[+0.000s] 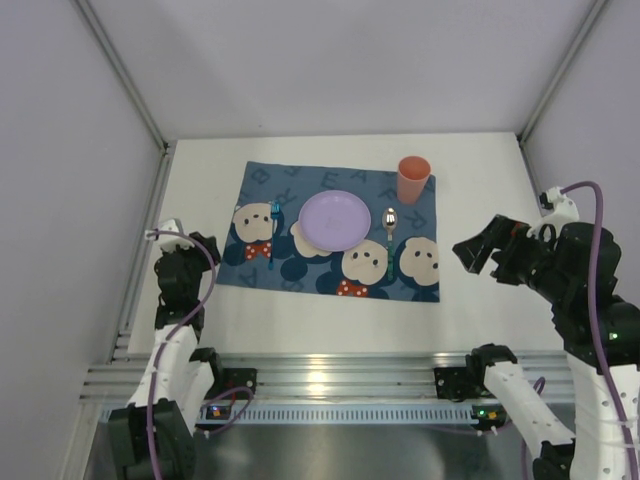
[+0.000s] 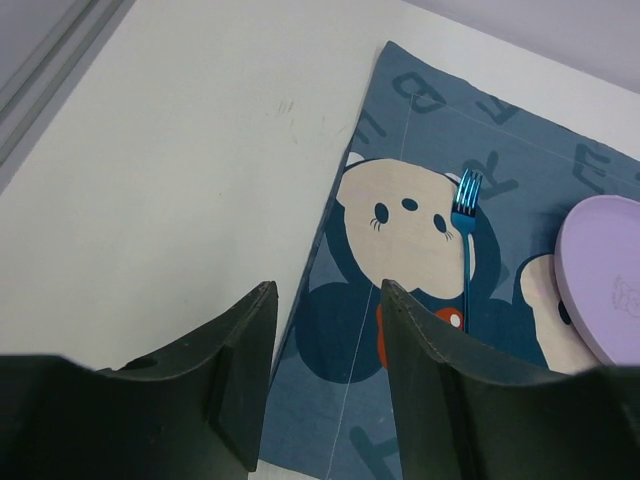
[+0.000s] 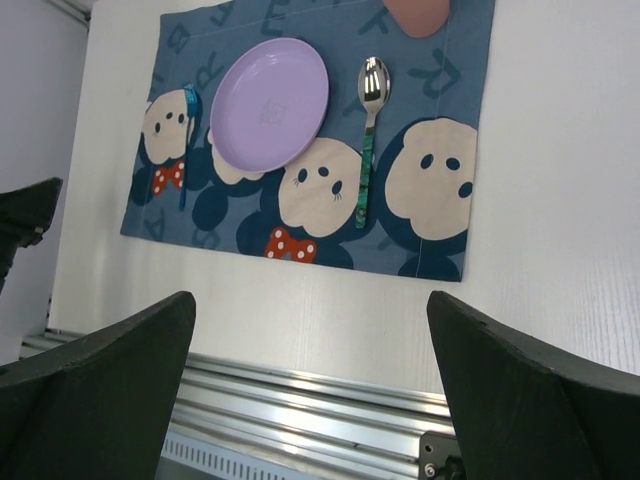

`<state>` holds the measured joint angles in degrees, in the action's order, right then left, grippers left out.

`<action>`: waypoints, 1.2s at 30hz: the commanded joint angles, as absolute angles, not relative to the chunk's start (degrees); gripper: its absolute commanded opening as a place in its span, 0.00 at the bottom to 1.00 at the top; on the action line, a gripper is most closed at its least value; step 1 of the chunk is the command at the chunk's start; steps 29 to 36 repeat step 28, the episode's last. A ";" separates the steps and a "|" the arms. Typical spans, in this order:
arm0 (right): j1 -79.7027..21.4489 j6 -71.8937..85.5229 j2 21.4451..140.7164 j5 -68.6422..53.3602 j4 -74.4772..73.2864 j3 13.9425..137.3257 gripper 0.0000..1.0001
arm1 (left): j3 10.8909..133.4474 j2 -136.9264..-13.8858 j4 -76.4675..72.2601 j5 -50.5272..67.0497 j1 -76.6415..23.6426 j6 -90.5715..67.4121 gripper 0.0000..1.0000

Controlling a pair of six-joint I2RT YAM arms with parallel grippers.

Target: Set the dinner table for one person

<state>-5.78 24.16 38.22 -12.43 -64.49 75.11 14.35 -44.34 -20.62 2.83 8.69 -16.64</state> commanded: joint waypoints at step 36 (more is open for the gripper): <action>-9.32 24.35 33.05 -10.91 -59.15 68.12 1.00 | 14.33 -39.55 -15.55 5.10 8.88 -13.98 0.51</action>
